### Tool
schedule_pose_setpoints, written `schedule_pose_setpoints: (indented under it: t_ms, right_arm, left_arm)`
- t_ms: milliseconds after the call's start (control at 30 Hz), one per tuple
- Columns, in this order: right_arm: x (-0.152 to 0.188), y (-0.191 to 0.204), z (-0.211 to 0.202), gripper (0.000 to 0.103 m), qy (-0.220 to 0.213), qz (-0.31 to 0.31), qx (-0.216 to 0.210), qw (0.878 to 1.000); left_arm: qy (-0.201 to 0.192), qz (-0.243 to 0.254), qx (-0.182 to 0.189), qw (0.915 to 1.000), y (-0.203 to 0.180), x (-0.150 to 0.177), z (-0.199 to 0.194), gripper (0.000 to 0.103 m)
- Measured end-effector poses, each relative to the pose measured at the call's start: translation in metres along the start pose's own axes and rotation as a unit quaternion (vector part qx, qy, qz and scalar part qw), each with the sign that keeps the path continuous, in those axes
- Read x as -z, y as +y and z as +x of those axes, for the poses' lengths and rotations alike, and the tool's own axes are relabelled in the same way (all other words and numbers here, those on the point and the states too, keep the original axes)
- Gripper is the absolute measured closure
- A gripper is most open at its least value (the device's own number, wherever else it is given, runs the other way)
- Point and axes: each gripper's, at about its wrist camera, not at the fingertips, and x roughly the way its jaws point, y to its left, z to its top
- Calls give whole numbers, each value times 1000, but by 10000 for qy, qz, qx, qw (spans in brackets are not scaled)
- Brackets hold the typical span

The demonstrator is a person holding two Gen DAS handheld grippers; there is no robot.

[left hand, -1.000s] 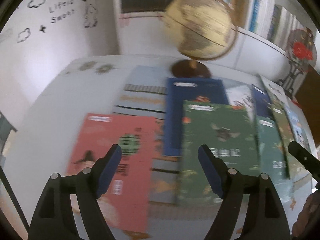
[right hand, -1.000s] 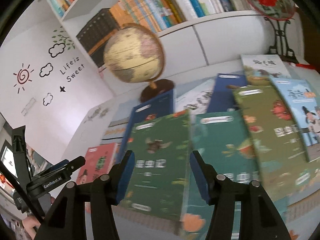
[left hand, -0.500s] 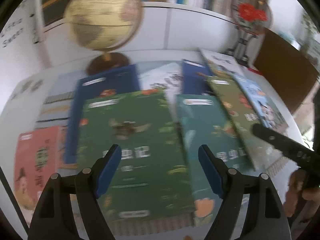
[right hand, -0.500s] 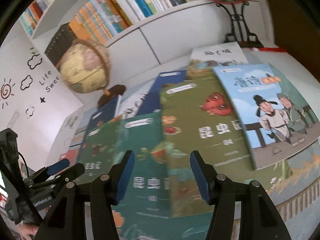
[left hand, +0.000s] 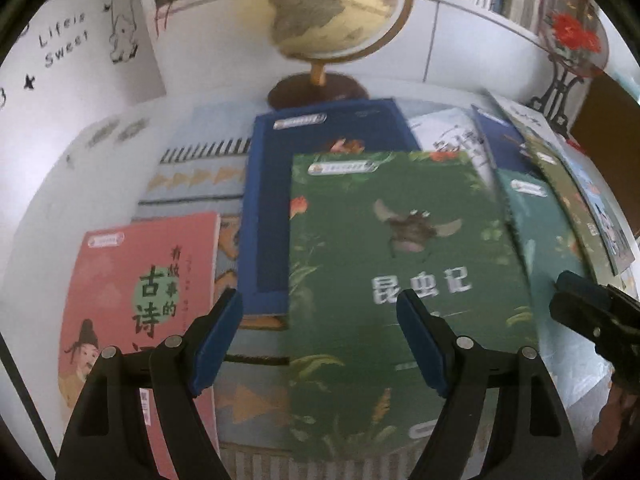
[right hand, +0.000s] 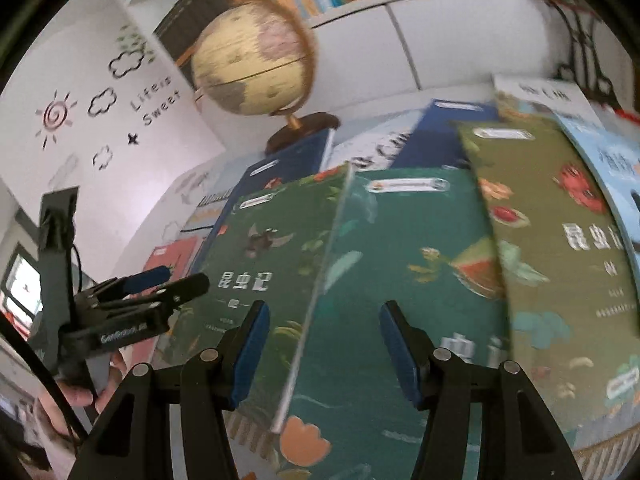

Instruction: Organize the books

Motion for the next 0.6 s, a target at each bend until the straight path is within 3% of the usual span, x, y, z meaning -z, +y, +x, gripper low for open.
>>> schedule_pose_setpoints:
  t_ms: [100, 233, 367, 600]
  right_arm:
    - [3, 10, 7, 47, 28, -135, 90, 9999]
    - [9, 23, 11, 47, 190, -486, 291, 9982]
    - [13, 24, 10, 47, 380, -440, 144, 9982]
    - [19, 26, 9, 45, 789, -489, -236, 9954]
  left_arm:
    - [186, 45, -66, 9998, 1, 5, 9, 25]
    - [248, -48, 170, 9995, 3, 8, 8, 25]
    - [430, -244, 758, 9959, 6, 11, 15, 25]
    - [413, -4, 770, 9962, -6, 14, 14, 23]
